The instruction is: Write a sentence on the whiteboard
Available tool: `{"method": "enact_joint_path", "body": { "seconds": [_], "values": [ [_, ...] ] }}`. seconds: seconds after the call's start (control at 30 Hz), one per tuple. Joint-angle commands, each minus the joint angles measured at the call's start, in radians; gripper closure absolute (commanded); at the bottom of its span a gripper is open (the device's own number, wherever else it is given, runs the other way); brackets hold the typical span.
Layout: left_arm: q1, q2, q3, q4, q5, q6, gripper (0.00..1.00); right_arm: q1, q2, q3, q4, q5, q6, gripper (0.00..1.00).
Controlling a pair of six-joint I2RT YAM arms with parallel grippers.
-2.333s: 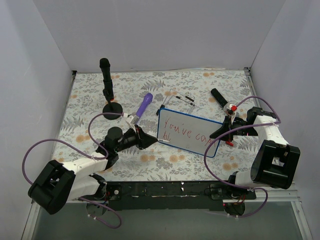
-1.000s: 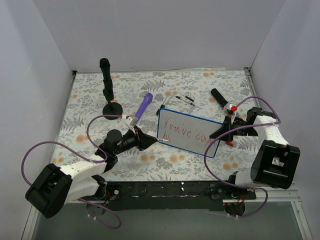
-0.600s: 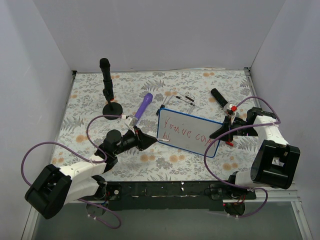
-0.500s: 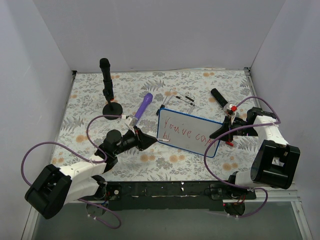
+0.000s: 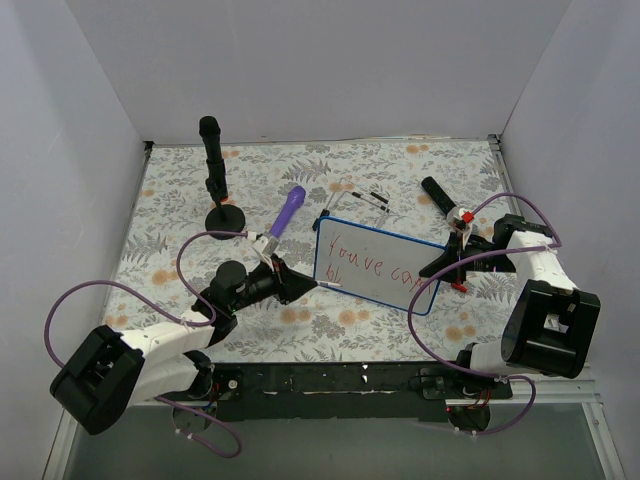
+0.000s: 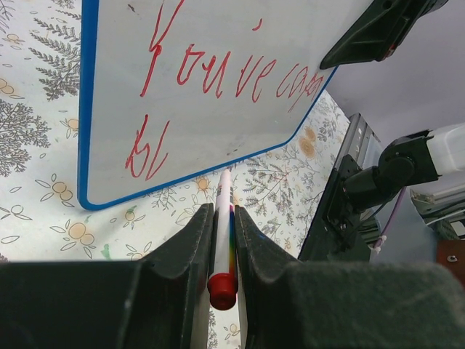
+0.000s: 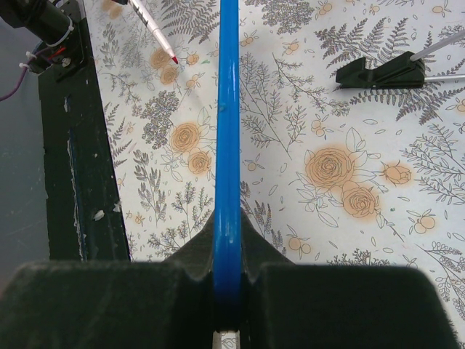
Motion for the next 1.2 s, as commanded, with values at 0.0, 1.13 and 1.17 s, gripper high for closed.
{"method": "enact_joint_path", "body": {
  "seconds": [0.0, 1.13, 1.17],
  "values": [
    [-0.010, 0.001, 0.015, 0.012, -0.023, 0.022, 1.00, -0.002, -0.005, -0.002, 0.009, 0.038, -0.027, 0.99],
    [-0.048, -0.019, 0.035, -0.041, -0.086, 0.040, 1.00, -0.003, -0.003, -0.003, 0.007, 0.035, -0.029, 0.99],
    [-0.050, -0.022, 0.033, -0.044, -0.087, 0.040, 1.00, -0.003, -0.005, -0.003, 0.009, 0.035, -0.029, 0.99]
  ]
}}
